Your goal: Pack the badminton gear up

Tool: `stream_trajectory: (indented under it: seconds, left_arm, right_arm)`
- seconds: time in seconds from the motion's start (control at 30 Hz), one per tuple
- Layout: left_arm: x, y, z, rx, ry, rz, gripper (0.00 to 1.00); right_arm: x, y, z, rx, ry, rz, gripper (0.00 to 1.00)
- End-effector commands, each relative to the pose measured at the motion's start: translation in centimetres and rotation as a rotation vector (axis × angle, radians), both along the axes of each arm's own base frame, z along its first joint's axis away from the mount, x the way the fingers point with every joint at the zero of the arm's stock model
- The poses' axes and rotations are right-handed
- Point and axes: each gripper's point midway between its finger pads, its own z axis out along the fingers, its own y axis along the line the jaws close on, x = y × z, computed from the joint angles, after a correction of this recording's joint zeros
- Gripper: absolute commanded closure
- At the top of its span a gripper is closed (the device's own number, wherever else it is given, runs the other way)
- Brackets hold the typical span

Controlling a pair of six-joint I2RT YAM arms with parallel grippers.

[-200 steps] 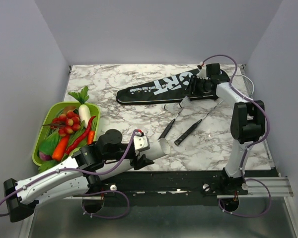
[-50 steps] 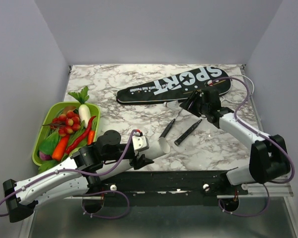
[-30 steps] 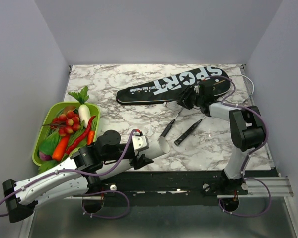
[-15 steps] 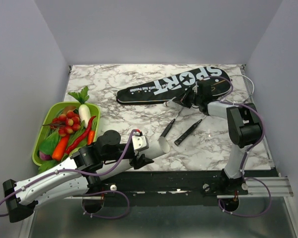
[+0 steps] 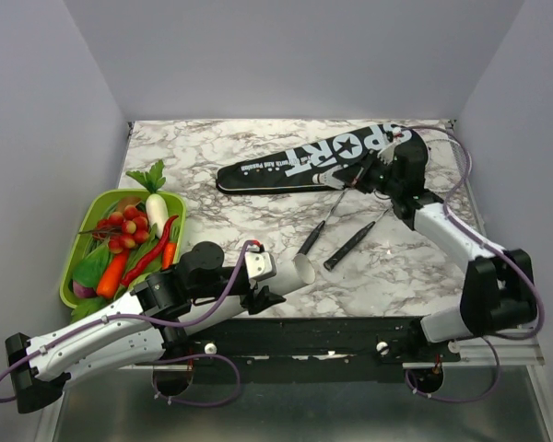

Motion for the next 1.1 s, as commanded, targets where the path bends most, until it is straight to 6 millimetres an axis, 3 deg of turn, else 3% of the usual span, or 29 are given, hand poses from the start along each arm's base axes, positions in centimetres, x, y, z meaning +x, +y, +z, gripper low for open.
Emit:
stream_trajectory:
  seconds: [0.0, 0.17, 0.2, 0.27, 0.47, 0.6, 0.83, 1.07]
  left_arm:
    - [0.2, 0.0, 0.1, -0.008, 0.027, 0.028, 1.0]
    - [0.1, -0.1, 0.1, -0.009, 0.031, 0.025, 1.0]
    - [0.1, -0.1, 0.0, -0.007, 0.033, 0.024, 1.0]
    - [0.1, -0.2, -0.2, 0.0, 0.037, 0.022, 1.0]
    - [0.4, -0.5, -0.8, 0.023, 0.048, 0.025, 1.0]
    - [0.7, -0.6, -1.1, 0.034, 0.051, 0.039, 1.0]
    - [0.7, -0.8, -1.4, 0.043, 0.056, 0.034, 1.0]
    - [0.7, -0.8, -1.3, 0.041, 0.053, 0.035, 1.0]
  right_arm:
    - [-5.0, -1.0, 2.7, -0.083, -0.063, 0.079, 1.0]
    - [-10.7, -1.6, 6.5, -0.17, -0.168, 0.217, 1.0]
    - [-12.2, -1.9, 6.4, -0.19, -0.144, 0.239, 0.99]
    - [-14.6, -2.0, 8.8, -0.206, -0.223, 0.3, 1.0]
    - [-21.6, -1.7, 11.4, -0.184, -0.27, 0.491, 1.0]
    - [-25.5, -1.0, 12.0, -0.126, -0.298, 0.623, 0.99]
    - [-28.5, 0.1, 11.6, -0.076, -0.318, 0.73, 0.99]
    - [-28.4, 2.9, 10.3, -0.072, -0.273, 0.778, 0.99]
